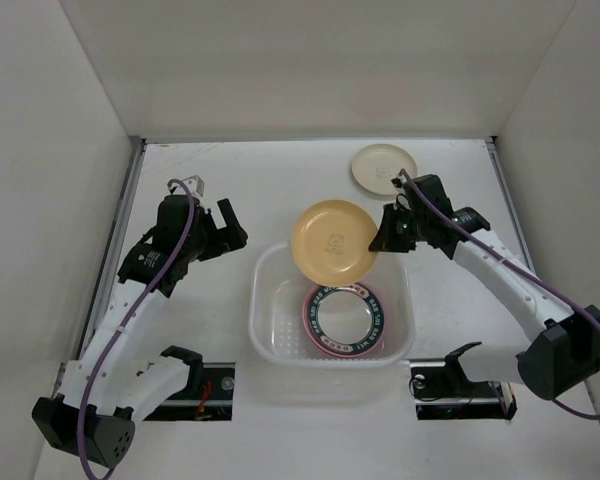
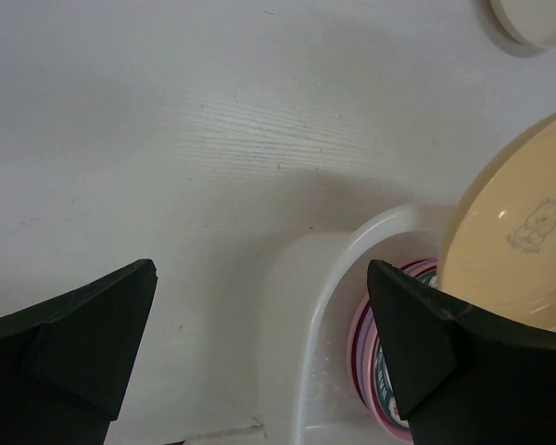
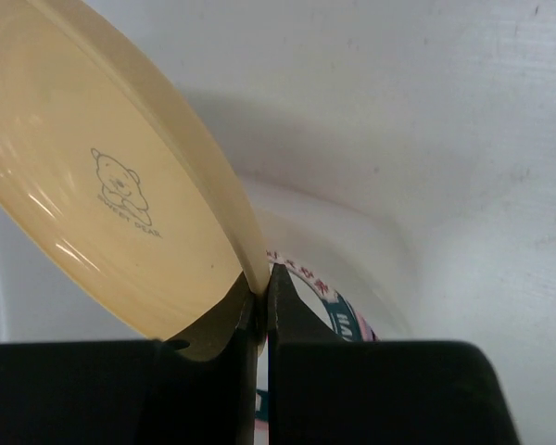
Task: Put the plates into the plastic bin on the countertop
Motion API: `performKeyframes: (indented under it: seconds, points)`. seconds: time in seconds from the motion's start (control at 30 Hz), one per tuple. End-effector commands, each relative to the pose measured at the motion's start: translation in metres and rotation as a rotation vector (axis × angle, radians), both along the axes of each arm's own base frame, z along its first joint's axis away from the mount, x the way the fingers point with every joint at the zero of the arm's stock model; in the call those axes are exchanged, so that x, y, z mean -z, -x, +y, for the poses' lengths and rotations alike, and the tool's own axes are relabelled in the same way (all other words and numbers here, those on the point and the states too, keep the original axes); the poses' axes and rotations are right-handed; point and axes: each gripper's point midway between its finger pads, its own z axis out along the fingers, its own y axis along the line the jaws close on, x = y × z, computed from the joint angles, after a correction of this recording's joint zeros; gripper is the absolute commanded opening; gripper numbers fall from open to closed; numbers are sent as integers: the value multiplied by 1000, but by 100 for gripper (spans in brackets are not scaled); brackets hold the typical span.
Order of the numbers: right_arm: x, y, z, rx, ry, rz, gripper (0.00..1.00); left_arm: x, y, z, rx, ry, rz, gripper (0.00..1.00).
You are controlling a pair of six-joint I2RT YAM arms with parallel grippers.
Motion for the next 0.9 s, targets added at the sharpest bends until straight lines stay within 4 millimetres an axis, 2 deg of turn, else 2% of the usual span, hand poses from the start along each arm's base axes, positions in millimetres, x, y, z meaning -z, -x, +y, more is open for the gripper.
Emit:
performKeyframes:
  seconds: [0.0, 0.07, 0.13, 0.2, 0.43, 0.53, 0.67, 0.7, 0.8, 0.83, 0.87]
  points:
    - [-5, 11, -15, 2, 58, -20, 0, -8, -7, -6, 24, 6, -39, 100]
    - [-20, 10, -12, 11, 11, -54, 0, -7, -8, -7, 27, 6, -38, 100]
    - [-24, 16, -9, -17, -5, -38, 0, -5, -8, -8, 29, 4, -32, 100]
    - [-14, 23, -11, -52, 42, 2, 1, -5, -8, -8, 30, 4, -32, 100]
    - [37, 74, -5, -250, 273, 147, 1, -3, -9, -9, 33, 3, -27, 100]
    - [47, 82, -5, -277, 303, 171, 1, -3, -10, -10, 35, 2, -26, 100]
    - [55, 86, -16, -279, 386, 190, 4, -3, -10, -10, 38, 0, -27, 100]
    - [55, 86, -18, -277, 404, 190, 6, -2, -9, -10, 38, -1, -25, 100]
    - [49, 84, -24, -273, 451, 176, 30, -2, -9, -11, 41, -2, -26, 100]
    - [43, 85, -23, -278, 450, 167, 44, -3, -9, -11, 41, -1, -27, 100]
    - [35, 84, -22, -286, 447, 153, 53, -3, -10, -11, 41, -1, -28, 100]
